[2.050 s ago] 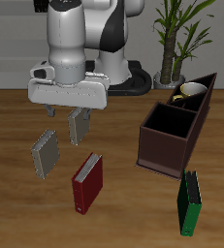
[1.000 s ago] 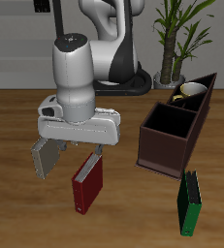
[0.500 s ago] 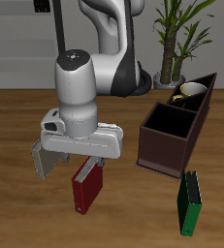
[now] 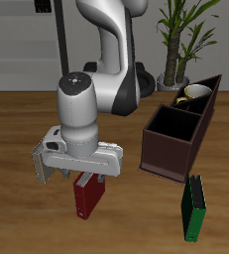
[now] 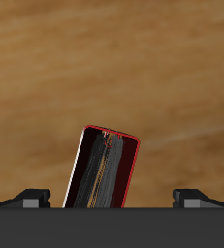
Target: Place the white-yellow mug into the left desk caddy's left compartment and place the red book into the left desk caddy's front compartment
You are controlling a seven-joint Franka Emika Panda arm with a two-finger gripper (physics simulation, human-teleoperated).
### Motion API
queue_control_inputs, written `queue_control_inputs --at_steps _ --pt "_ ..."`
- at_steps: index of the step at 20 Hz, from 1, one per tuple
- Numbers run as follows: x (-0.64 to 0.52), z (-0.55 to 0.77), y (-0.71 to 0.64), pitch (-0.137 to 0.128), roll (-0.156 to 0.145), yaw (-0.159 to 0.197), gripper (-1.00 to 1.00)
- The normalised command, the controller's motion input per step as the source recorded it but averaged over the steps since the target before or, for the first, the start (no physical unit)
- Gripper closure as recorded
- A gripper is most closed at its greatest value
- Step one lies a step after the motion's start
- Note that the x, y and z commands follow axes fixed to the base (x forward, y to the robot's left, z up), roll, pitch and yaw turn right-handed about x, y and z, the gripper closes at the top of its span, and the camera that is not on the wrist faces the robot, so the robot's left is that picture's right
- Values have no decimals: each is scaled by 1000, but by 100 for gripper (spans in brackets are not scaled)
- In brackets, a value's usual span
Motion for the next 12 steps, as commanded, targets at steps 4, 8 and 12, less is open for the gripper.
queue_control_inputs --at_steps 4,8,12 --pt "50 -297 67 25 19 -10 -100" --pt "-10 -254 -45 23 -9 -7 100" --pt "-71 -52 -164 5 -29 -15 100"
